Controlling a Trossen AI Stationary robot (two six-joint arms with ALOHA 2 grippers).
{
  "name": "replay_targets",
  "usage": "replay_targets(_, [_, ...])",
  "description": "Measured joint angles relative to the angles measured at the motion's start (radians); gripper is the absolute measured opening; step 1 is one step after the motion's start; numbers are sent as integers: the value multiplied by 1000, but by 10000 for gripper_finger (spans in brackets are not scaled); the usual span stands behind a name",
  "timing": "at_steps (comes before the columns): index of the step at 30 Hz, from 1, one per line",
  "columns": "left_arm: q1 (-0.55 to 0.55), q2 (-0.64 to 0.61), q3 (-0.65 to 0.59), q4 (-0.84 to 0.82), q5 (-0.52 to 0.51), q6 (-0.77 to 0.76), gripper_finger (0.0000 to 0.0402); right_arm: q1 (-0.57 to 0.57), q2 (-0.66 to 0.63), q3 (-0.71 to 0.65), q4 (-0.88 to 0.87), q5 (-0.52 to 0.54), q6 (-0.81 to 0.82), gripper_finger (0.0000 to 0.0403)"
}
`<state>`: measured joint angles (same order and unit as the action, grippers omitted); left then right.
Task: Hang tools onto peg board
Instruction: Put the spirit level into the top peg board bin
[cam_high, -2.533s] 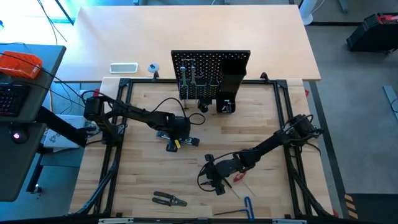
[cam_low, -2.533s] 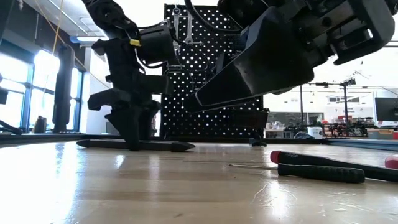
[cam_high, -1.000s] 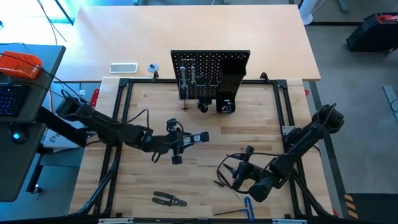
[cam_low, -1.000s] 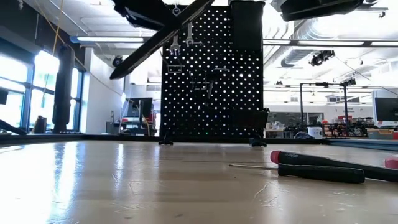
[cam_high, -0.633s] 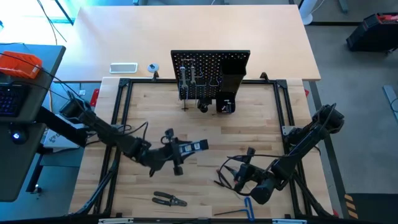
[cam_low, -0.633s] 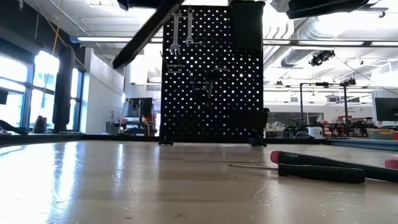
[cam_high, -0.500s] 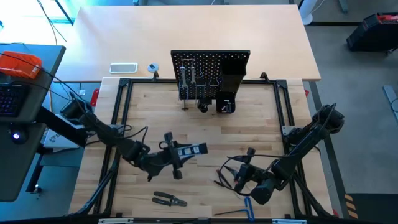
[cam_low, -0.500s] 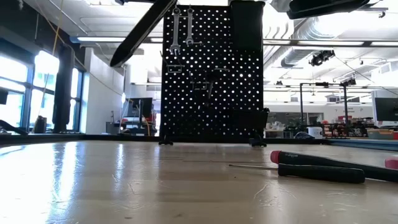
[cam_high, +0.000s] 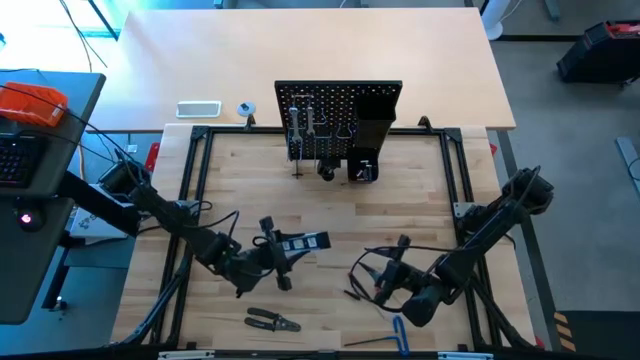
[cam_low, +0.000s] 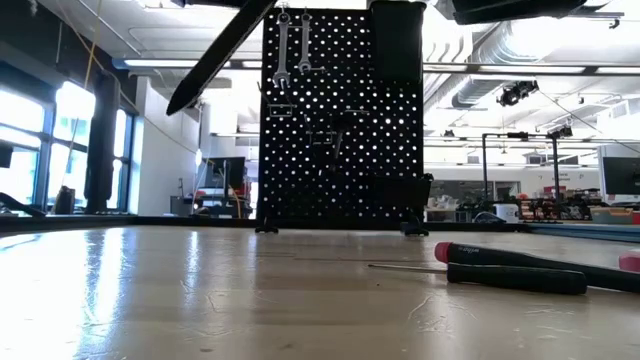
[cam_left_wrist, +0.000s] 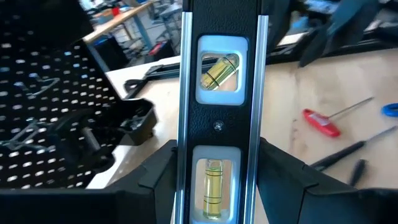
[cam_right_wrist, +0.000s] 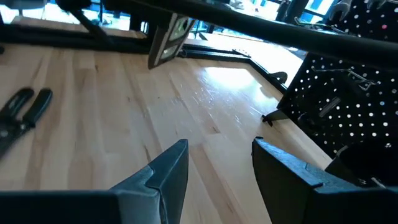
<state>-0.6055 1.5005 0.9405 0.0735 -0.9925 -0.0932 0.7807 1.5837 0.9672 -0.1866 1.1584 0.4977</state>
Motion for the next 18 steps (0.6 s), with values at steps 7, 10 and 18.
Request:
replay_targets(7, [3, 0, -23, 0, -79, 5, 163, -35, 0, 0, 33, -8, 59, 171])
replay_targets(10, [-4, 0, -26, -22, -123, 7, 163, -42, 0, 0, 27, -8, 89, 171])
replay_targets(18, [-30, 0, -26, -123, -290, -24, 163, -42, 0, 0, 22, -9, 85, 171])
